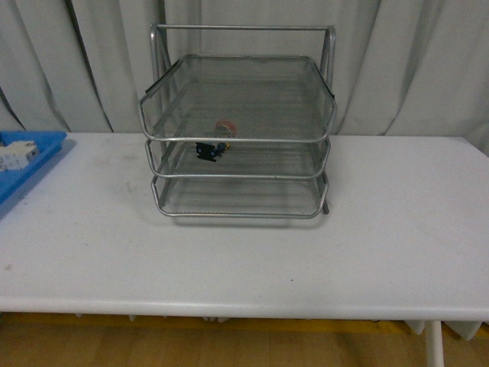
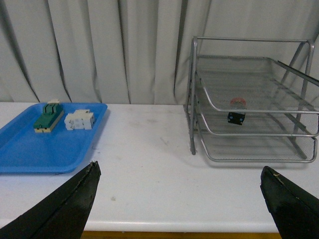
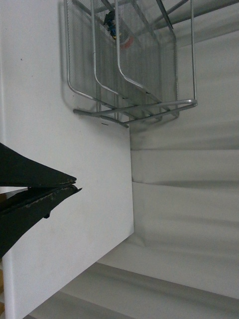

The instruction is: Place button on rack with both arms

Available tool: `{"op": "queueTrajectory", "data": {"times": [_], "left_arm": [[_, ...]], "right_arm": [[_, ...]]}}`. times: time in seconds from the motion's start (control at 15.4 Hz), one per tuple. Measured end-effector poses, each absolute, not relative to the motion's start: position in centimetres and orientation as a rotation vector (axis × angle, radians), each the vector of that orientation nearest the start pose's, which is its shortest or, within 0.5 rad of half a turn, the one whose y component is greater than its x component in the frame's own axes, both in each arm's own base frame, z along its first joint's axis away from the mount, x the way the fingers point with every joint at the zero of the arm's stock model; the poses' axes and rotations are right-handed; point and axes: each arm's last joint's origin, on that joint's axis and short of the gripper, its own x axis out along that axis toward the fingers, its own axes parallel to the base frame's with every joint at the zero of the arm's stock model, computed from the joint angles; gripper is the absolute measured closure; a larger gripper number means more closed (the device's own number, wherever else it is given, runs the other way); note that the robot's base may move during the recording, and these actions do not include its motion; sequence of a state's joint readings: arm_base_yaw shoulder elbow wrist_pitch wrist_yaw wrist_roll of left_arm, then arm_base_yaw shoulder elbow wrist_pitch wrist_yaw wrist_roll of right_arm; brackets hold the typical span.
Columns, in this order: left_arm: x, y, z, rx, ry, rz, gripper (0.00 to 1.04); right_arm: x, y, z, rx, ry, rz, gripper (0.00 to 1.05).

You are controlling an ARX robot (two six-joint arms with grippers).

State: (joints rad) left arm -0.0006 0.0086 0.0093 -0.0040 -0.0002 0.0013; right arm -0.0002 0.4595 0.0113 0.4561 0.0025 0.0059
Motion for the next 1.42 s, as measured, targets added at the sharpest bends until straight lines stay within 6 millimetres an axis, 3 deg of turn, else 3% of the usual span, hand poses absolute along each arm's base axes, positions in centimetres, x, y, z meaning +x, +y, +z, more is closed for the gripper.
{"op": "queueTrajectory", "data": {"times": [0.52, 0.65, 0.78, 1.04, 1.42], "left_arm": [[9.8, 0.0, 16.6, 0.001, 0.002, 0.0, 0.07], [9.8, 0.0, 16.6, 0.001, 0.003, -0.001, 0.07], [9.8, 0.0, 16.6, 0.001, 0.003, 0.0, 0.07], [9.8, 0.0, 16.6, 0.001, 0.003, -0.001, 0.07], [9.8, 0.0, 16.6, 0.001, 0.003, 0.0, 0.07]], "right_arm": [[9.7, 0.0, 16.6, 0.005, 0.002, -0.001, 1.02], [9.7, 0.0, 16.7, 0.006, -0.004, -0.001, 0.43], [9.7, 0.0, 16.7, 0.006, -0.004, -0.001, 0.28], [9.7, 0.0, 16.7, 0.006, -0.004, -0.001, 0.04], [9.7, 0.0, 16.7, 0.006, -0.004, 0.0, 0.06]]}}
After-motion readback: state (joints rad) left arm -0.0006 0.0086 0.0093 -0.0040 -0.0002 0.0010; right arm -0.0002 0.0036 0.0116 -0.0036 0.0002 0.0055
